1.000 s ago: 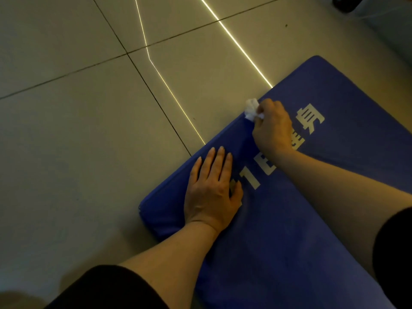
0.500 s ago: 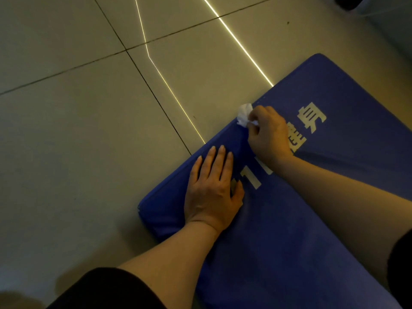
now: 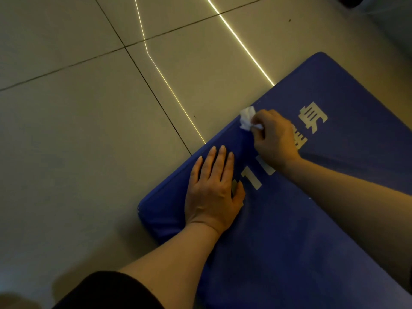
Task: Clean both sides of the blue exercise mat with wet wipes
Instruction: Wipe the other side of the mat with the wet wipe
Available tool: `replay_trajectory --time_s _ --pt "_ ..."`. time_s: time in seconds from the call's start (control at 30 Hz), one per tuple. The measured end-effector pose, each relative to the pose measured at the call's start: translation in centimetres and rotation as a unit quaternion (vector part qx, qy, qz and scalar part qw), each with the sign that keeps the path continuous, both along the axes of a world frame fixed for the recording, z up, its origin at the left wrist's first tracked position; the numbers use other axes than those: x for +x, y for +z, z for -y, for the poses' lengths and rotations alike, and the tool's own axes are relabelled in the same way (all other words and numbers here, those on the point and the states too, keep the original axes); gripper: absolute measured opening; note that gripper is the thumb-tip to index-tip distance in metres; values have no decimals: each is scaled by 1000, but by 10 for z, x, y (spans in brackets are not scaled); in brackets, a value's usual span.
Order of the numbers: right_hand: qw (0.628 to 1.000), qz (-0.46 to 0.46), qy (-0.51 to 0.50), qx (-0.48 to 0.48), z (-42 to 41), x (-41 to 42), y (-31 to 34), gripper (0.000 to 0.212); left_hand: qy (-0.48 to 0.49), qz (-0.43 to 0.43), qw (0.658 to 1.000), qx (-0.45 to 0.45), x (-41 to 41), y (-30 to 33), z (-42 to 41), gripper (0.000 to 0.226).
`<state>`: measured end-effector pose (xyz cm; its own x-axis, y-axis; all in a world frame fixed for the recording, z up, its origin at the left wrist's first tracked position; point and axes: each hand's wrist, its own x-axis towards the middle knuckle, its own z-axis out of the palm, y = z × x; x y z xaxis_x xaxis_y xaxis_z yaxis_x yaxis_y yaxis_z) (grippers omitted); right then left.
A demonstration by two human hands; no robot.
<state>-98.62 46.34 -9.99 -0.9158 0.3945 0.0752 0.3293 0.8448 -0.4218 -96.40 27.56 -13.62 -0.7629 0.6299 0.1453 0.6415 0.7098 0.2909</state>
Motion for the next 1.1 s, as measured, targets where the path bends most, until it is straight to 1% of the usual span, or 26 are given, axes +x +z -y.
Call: replay_trajectory --time_s 0.1,0.13,0.17,0.23,0.27,0.3,0.33,0.4,0.47,0.5,0.53,0.57,0.67,0.7,0.73,0.77,0.8,0.87,0.9,0.93,0.97,1.0,1.1 --pt "995 42 85 21 -12 2 10 2 -1 3 1000 0 0 1 -1 56" --pt "994 62 86 36 -22 -1 14 2 0 4 1000 1 0 0 -1 56" --pt "993 86 61 53 -38 -5 20 5 0 7 1000 1 1 1 -2 56" --pt "988 133 -42 62 -63 -17 25 14 0 9 1000 -4 0 0 -1 57" --pt "984 145 -84 60 -69 -22 26 19 0 10 1000 -5 0 0 -1 57" --pt "983 142 -105 51 -66 -23 27 22 -2 11 1000 -7 0 1 0 57" --pt "987 126 -97 37 -59 -23 24 21 -5 12 1000 -7 0 1 0 57" --pt "996 84 -15 6 -35 -15 14 12 -13 13 1000 -7 0 1 1 56" --pt "995 57 76 -8 -23 -5 9 7 -21 12 1000 -7 -1 0 1 53" --pt "995 48 89 -2 -27 -6 10 6 -22 12 1000 -10 -1 0 1 52" --pt "996 35 75 12 -36 -10 10 6 -22 10 1000 -14 -1 0 1 51" --pt "999 23 34 22 -47 -15 11 9 -23 8 999 -21 -1 1 1 51" --pt "989 36 -146 -5 -68 -35 11 24 -22 14 999 -39 -1 3 1 52" --pt "985 37 -167 -17 -64 -38 12 26 -24 15 999 -45 -1 3 1 52" --pt "987 33 -154 -26 -56 -39 12 24 -25 19 998 -51 -1 4 2 52" --pt "994 30 -105 -31 -46 -38 12 19 -25 24 998 -53 -1 3 2 52" --pt "998 28 -38 -45 -35 -33 12 14 -27 20 997 -62 -1 4 2 52" --pt "994 50 87 -40 -17 -20 12 15 -29 19 997 -76 -1 4 3 53" --pt "990 55 123 -29 -16 -16 11 14 -32 18 996 -83 -1 4 3 53" --pt "989 50 137 -10 -22 -17 12 12 -30 16 996 -87 -1 5 2 53" --pt "991 41 124 3 -33 -21 13 13 -31 15 995 -91 -2 6 1 53" --pt "995 37 92 6 -47 -27 14 14 -30 12 995 -96 -2 6 1 52" --pt "998 29 -47 19 -81 -42 14 18 -30 8 994 -105 -1 6 2 52"
